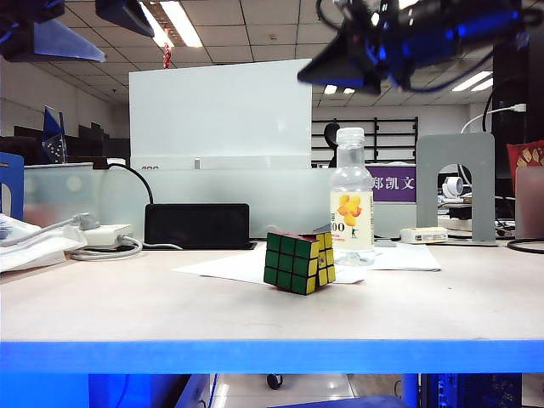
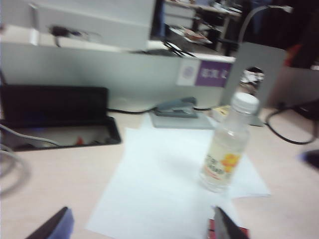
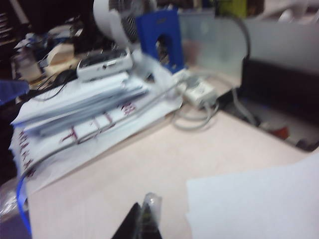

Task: Rotate the Rubik's Cube so that the bottom side is facing up.

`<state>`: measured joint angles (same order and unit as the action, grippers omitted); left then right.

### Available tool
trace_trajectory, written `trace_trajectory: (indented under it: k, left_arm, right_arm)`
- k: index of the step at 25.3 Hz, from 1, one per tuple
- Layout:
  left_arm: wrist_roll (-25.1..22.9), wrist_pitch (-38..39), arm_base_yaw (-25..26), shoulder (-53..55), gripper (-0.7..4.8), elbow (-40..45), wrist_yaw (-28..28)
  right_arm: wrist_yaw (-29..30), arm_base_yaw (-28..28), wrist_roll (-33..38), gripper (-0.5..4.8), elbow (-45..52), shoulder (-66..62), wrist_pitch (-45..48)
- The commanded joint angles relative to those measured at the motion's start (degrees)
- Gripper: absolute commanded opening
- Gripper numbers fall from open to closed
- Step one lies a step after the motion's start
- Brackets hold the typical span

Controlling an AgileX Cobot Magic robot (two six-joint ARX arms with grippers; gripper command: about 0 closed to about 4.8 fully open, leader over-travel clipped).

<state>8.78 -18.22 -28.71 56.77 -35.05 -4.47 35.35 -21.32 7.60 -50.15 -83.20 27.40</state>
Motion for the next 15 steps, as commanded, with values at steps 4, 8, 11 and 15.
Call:
trace_trajectory:
  k: [4, 8, 11, 15]
  left_arm:
    - [-3.21, 0.96, 0.33, -4.26, 3.71, -0.09, -11.67]
    - [-3.17, 0.79, 4.17, -9.9, 3.71, -0.09, -13.42]
    - [-2.73, 1.88, 8.28, -13.68, 3.71, 0.09, -13.2]
    - [-2.56, 3.8, 12.39, -18.12, 3.7, 2.45, -12.13]
  right_arm:
    - [-8.98, 0.02, -6.27, -0.08, 0.24, 6.95, -5.64]
    - [-11.13, 0.94, -7.48, -0.08, 1.66, 11.52, -5.66]
    - [-12.92, 2.43, -7.63, -0.08, 3.3, 14.75, -5.62]
    - [-16.06, 4.09, -7.58, -0.08, 6.58, 17.97, -4.59]
